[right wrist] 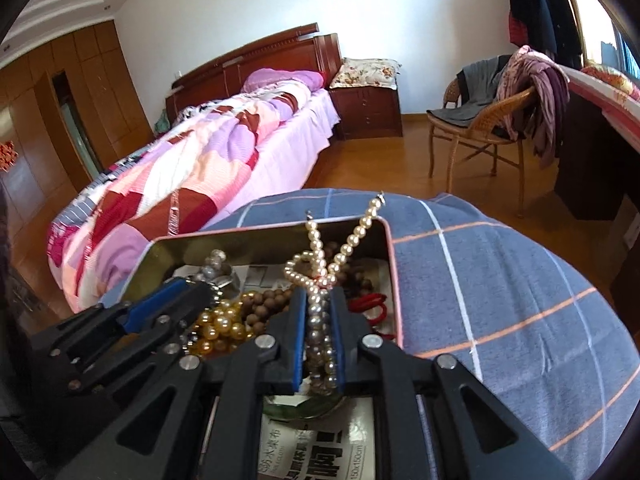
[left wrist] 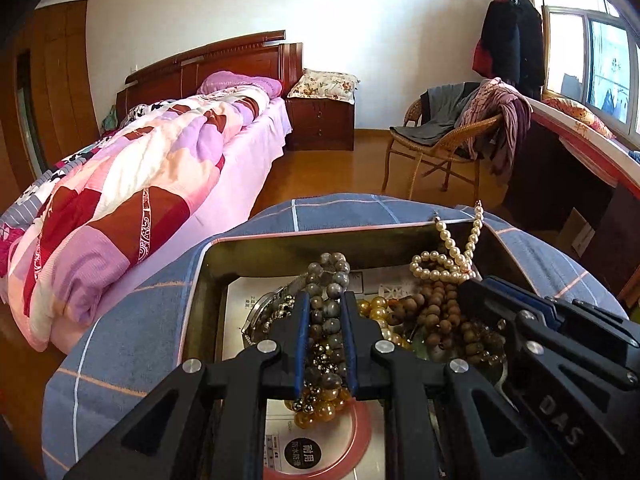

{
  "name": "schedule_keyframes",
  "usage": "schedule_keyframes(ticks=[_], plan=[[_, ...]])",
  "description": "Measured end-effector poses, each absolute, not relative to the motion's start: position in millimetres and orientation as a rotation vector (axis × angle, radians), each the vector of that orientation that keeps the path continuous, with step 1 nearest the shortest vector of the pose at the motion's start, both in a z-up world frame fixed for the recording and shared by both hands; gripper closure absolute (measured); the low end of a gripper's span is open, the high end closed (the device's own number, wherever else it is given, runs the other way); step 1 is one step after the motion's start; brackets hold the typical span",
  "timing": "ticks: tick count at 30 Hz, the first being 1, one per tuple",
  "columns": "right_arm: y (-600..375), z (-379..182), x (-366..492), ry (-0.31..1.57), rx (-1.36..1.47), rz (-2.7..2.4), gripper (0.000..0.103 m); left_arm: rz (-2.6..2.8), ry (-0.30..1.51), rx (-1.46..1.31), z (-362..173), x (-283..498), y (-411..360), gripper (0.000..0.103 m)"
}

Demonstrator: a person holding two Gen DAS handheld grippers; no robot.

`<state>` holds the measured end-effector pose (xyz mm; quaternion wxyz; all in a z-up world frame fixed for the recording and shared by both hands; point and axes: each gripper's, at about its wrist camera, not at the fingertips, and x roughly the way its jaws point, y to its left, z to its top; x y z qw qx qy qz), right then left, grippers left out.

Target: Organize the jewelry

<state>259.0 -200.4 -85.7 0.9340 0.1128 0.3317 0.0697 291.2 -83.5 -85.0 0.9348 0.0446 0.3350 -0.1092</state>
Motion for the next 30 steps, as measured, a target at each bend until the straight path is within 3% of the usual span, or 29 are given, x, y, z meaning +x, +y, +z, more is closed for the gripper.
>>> schedule_keyframes(ticks=[2,8,17,18,19,20,22,26,30], plan=[[-204.7,-81.4,253.2,0.649,0.275,0.161,0.075,-0.227,0.685,0.086,-85.0,291.7,-82.8,0.088],[-214.9,-66.4,229.1,0.559,0.33,0.081,0.075,-0.229,0.686,0.093,-85.4,292.4,-82.9,0.088],[-220.2,-71.1,222.4,0.577,0.362,0.016,0.074,-0.219,0.65,0.125,-79.2,280.5,-87.2,0.087],[-220.5,-71.8,218.7,0.575,0.363,0.015,0.073,-0.234,0.655,0.123,-78.6,277.9,-87.8,0.084],[-219.9,-71.5,216.7,0.574,0.365,0.016,0.069,-0.24,0.663,0.118,-78.0,275.1,-87.6,0.071],[-221.2,-71.0,214.3,0.571,0.367,0.015,0.064,-0.233,0.668,0.113,-78.1,272.7,-87.2,0.048],[-221.9,-69.6,207.6,0.559,0.367,0.004,0.057,-0.196,0.654,0.097,-75.9,264.0,-84.1,0.023],[-223.1,-66.4,195.0,0.534,0.368,-0.041,0.033,-0.166,0.646,0.092,-71.4,252.9,-77.4,0.023],[-224.8,-66.7,188.1,0.532,0.373,-0.06,0.026,-0.14,0.668,0.078,-74.4,244.9,-70.3,0.023]])
